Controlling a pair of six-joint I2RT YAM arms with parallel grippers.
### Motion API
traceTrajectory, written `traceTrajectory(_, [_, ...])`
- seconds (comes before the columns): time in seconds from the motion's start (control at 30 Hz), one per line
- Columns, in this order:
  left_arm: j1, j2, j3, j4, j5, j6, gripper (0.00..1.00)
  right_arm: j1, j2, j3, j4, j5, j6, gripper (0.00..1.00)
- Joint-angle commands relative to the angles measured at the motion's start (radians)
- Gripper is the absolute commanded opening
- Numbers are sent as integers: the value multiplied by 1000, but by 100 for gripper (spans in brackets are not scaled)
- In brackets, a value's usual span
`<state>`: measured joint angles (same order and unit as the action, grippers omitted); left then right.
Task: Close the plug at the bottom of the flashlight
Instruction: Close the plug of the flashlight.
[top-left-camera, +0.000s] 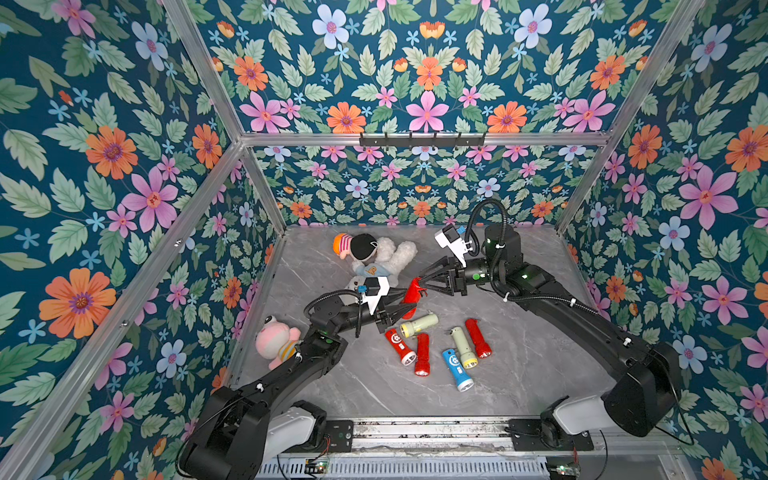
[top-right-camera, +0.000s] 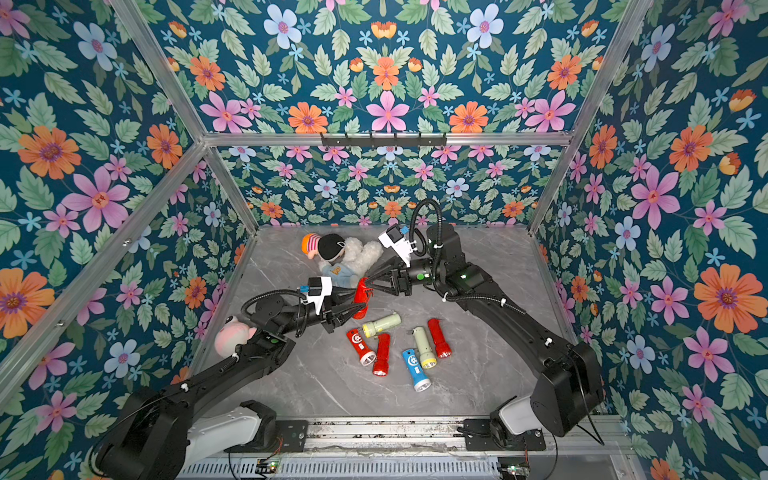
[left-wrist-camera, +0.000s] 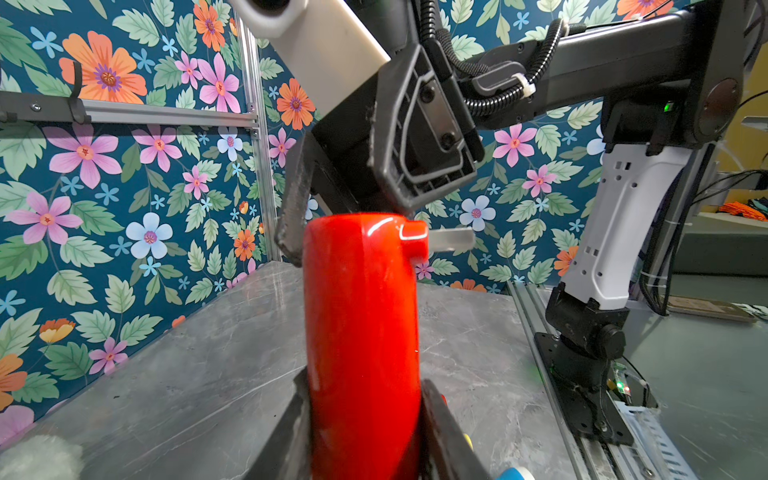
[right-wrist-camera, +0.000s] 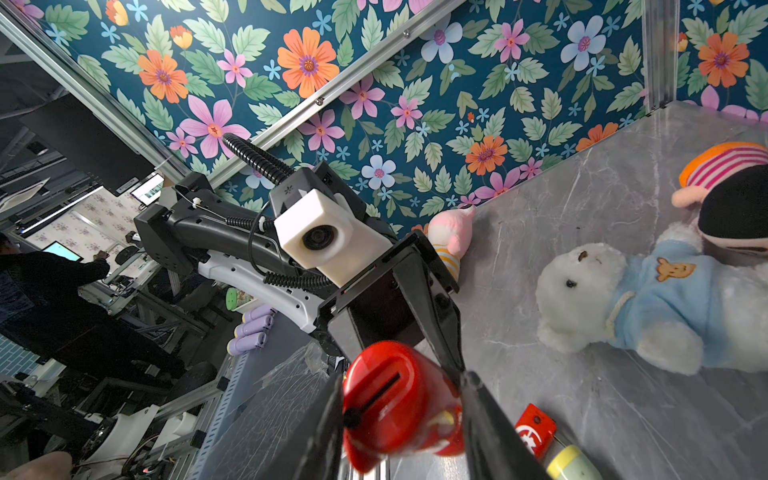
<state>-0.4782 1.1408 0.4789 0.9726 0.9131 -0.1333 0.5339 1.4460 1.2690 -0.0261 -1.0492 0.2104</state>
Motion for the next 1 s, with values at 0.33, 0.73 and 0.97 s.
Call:
traceTrajectory(0.33, [1, -1, 3, 98, 19, -17, 0, 1, -5, -25, 63, -58, 27, 50])
traceTrajectory(0.73, [2, 2, 7, 101, 33, -22, 0, 0, 50, 14, 37, -92, 36, 33])
traceTrajectory(0.97, [4, -4, 6, 103, 38, -22, 0, 3, 85, 28, 26, -101, 49, 19])
